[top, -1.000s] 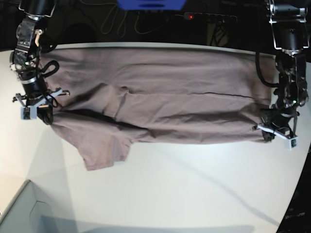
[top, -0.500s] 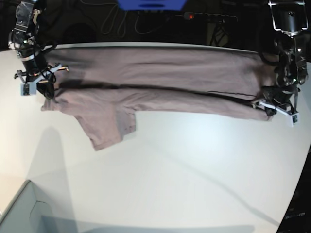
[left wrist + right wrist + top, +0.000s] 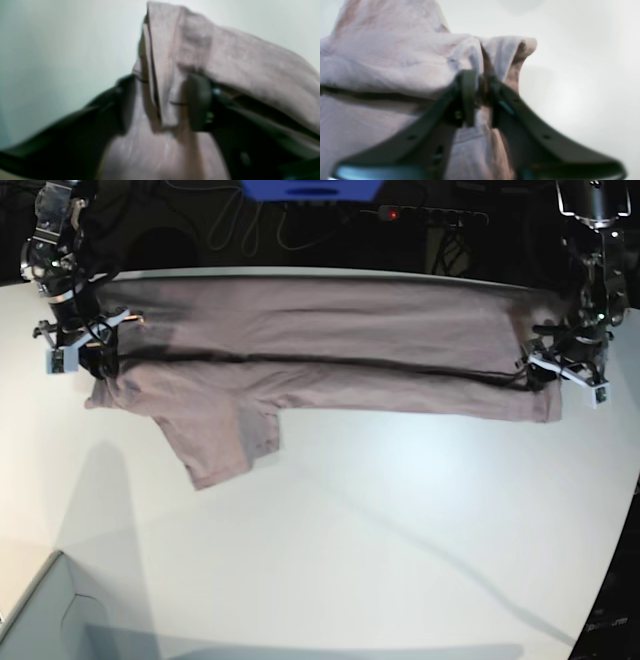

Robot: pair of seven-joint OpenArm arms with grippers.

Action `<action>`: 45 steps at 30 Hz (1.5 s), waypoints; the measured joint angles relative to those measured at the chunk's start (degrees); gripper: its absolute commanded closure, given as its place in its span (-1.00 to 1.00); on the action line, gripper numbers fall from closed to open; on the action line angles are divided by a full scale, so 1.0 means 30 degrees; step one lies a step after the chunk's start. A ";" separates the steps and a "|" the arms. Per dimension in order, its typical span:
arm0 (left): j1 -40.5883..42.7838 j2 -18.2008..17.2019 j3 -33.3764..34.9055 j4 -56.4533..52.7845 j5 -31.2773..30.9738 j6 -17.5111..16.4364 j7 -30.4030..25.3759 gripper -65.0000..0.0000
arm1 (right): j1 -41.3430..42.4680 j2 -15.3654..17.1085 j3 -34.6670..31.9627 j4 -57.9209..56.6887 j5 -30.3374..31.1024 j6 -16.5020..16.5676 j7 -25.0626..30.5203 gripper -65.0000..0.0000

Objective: Layout the t-shirt on the table in an organized manner, then fold the t-shirt properly
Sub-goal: 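Grasp the hem corners with both grippers and fold them toward the collar, then lower the folded hem with both grippers and smooth the fold flat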

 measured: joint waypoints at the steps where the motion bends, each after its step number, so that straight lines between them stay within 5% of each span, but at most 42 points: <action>1: 0.0124 -0.0036 0.0000 0.0262 0.0015 0.0015 0.0007 -0.28 | 0.0000 0.0000 0.0015 0.0000 -0.0007 0.0000 0.0000 0.39; 6: 0.0058 0.0138 -0.1647 0.1209 0.0044 -0.0007 -0.0036 -0.30 | 0.0000 0.0000 0.0044 0.0022 -0.0007 0.0000 0.0036 0.16; 17: -0.3759 0.0087 -0.1370 -0.2528 0.0197 0.0066 -0.0117 -0.30 | 0.0109 -0.0313 0.1370 0.1683 0.0000 0.0000 -0.0007 0.16; 37: -0.5049 0.0138 -0.0153 -0.5115 0.0138 0.0022 -0.0160 -0.29 | 0.1486 -0.0284 0.1290 0.4240 0.0000 0.0000 -0.0597 0.15; 45: -0.5166 0.0408 0.0699 -0.5115 0.0051 -0.0007 -0.0474 0.36 | 0.3133 -0.0321 0.1253 0.4124 -0.2565 0.0066 -0.3147 0.15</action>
